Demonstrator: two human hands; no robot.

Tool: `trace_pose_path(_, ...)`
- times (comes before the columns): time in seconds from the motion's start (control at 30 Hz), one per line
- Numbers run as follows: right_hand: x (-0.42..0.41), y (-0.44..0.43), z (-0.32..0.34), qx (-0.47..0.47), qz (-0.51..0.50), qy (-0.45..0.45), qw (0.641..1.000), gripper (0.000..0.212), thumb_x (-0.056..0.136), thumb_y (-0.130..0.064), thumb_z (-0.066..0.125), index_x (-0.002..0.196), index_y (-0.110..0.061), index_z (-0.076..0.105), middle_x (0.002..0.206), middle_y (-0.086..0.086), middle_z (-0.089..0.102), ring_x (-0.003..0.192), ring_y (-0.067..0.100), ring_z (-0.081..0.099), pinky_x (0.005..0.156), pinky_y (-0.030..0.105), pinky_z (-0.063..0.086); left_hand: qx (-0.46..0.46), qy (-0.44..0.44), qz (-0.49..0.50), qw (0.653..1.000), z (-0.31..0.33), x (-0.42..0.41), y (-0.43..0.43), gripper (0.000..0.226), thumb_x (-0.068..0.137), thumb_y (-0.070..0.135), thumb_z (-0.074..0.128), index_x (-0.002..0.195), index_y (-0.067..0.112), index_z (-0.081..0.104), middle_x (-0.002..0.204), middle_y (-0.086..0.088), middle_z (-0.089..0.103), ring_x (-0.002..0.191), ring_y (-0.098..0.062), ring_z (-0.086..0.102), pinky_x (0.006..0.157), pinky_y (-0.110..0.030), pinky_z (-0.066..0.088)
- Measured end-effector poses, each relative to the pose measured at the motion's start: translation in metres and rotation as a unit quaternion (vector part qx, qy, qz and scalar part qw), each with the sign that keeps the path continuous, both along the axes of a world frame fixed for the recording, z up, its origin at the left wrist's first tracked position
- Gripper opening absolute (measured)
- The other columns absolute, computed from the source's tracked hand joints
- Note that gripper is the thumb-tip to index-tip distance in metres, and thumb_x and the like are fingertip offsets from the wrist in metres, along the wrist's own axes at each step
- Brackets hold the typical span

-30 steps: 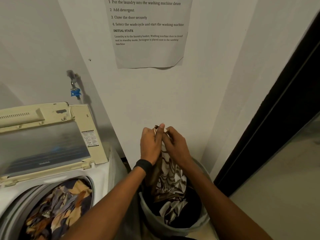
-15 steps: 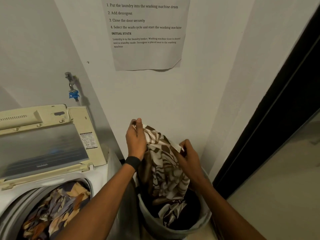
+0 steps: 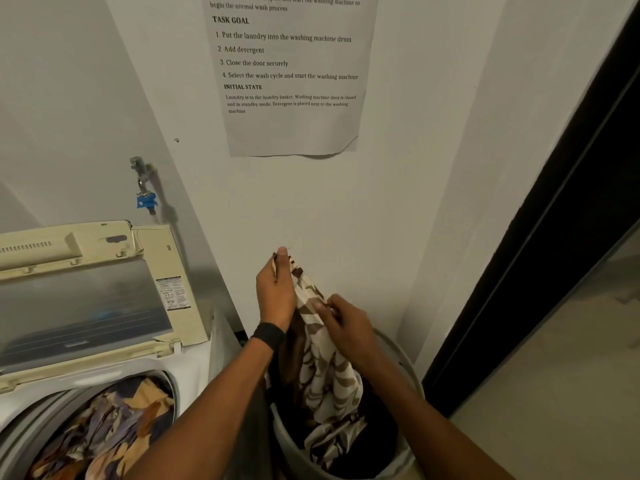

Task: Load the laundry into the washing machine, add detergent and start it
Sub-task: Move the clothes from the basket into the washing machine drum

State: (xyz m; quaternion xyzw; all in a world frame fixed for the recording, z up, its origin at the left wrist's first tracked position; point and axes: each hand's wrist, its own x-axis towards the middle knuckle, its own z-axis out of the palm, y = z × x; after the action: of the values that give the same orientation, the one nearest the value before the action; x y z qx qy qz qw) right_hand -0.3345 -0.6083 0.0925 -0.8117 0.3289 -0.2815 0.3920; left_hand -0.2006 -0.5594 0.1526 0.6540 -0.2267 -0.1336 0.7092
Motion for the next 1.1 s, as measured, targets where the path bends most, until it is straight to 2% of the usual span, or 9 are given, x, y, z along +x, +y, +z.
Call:
trace_pose_path(0.13, -0.026, 0.006, -0.036, -0.006, 0.0, 0.089, 0.996, 0.027, 0.106, -0.051, 0.044, 0.093, -0.032, 0.058, 0.081, -0.013, 0.062, 0.076, 0.005, 0.059, 0.07, 0.03, 0.045, 0.002, 0.024, 0.033, 0.999, -0.003, 0.014, 0.001, 0.038, 0.107, 0.044, 0.047, 0.085, 0.018, 0.064, 0.08, 0.005, 0.068, 0.069, 0.001, 0.062, 0.07, -0.014, 0.049)
trace_pose_path(0.27, -0.032, -0.005, -0.013, 0.053, -0.043, -0.032, 0.997, 0.022, 0.103, -0.045, 0.055, 0.088, -0.03, 0.06, 0.078, -0.011, 0.066, 0.075, 0.002, 0.063, 0.069, 0.026, 0.05, 0.038, -0.036, 0.011, 0.999, -0.015, 0.014, 0.009, 0.046, 0.106, 0.048, 0.045, 0.084, 0.009, 0.058, 0.075, 0.0, 0.06, 0.065, -0.004, 0.054, 0.066, -0.015, 0.045)
trace_pose_path(0.33, -0.021, -0.009, 0.017, 0.051, -0.051, -0.097, 0.993, 0.021, 0.101, -0.036, 0.064, 0.083, -0.025, 0.061, 0.074, -0.009, 0.064, 0.071, 0.002, 0.062, 0.065, 0.019, 0.046, 0.031, -0.071, -0.047, 0.996, -0.018, 0.008, 0.01, 0.043, 0.105, 0.046, 0.046, 0.091, 0.006, 0.057, 0.079, -0.001, 0.06, 0.072, -0.007, 0.056, 0.072, -0.018, 0.046)
trace_pose_path(0.47, 0.012, -0.012, 0.052, 0.019, -0.017, -0.084, 0.996, 0.036, 0.101, -0.028, 0.062, 0.068, -0.033, 0.048, 0.061, -0.015, 0.054, 0.059, 0.002, 0.05, 0.059, 0.017, 0.037, 0.022, -0.075, -0.16, 0.984, -0.021, -0.014, 0.008, 0.034, 0.104, 0.04, 0.048, 0.103, 0.011, 0.066, 0.096, 0.002, 0.071, 0.092, -0.008, 0.067, 0.083, -0.017, 0.051)
trace_pose_path(0.63, 0.02, -0.013, 0.038, 0.035, -0.028, -0.045, 0.998, 0.029, 0.096, -0.045, 0.064, 0.08, -0.022, 0.055, 0.07, -0.006, 0.061, 0.063, 0.006, 0.054, 0.061, 0.028, 0.044, 0.024, 0.008, -0.048, 0.999, -0.02, -0.012, 0.001, 0.039, 0.106, 0.04, 0.051, 0.078, 0.017, 0.061, 0.071, 0.004, 0.066, 0.07, -0.01, 0.063, 0.07, -0.024, 0.051)
trace_pose_path(0.77, 0.01, 0.005, 0.012, 0.029, 0.02, 0.03, 0.999, 0.041, 0.1, -0.064, 0.047, 0.087, -0.026, 0.057, 0.073, -0.006, 0.064, 0.066, 0.008, 0.061, 0.066, 0.035, 0.052, 0.02, 0.018, 0.001, 1.0, -0.011, -0.002, -0.001, 0.044, 0.107, 0.039, 0.049, 0.068, 0.019, 0.05, 0.062, 0.006, 0.057, 0.056, 0.0, 0.054, 0.059, -0.017, 0.045)
trace_pose_path(0.9, -0.017, 0.008, -0.023, 0.02, 0.029, 0.106, 0.994, 0.038, 0.102, -0.06, 0.045, 0.1, -0.029, 0.066, 0.086, -0.006, 0.071, 0.078, 0.01, 0.066, 0.069, 0.031, 0.049, 0.017, 0.02, 0.035, 0.999, -0.008, 0.012, 0.0, 0.047, 0.107, 0.04, 0.048, 0.065, 0.019, 0.045, 0.059, 0.006, 0.051, 0.051, 0.001, 0.048, 0.053, -0.016, 0.04)
trace_pose_path(1.0, -0.022, 0.0, -0.026, 0.045, -0.008, 0.04, 0.998, 0.029, 0.098, -0.058, 0.054, 0.104, -0.031, 0.065, 0.089, -0.01, 0.072, 0.081, 0.005, 0.067, 0.073, 0.033, 0.054, 0.024, 0.019, 0.019, 0.999, -0.01, 0.011, 0.002, 0.045, 0.107, 0.041, 0.046, 0.069, 0.018, 0.052, 0.063, 0.007, 0.058, 0.058, -0.003, 0.055, 0.057, -0.013, 0.044)
trace_pose_path(1.1, -0.008, -0.006, -0.001, 0.044, -0.01, -0.07, 0.997, 0.016, 0.098, -0.038, 0.063, 0.104, -0.025, 0.069, 0.09, -0.009, 0.072, 0.082, 0.007, 0.068, 0.072, 0.028, 0.055, 0.023, -0.003, -0.073, 0.997, -0.014, 0.004, 0.003, 0.043, 0.106, 0.047, 0.044, 0.074, 0.018, 0.05, 0.064, 0.006, 0.054, 0.06, -0.004, 0.052, 0.061, -0.017, 0.044)
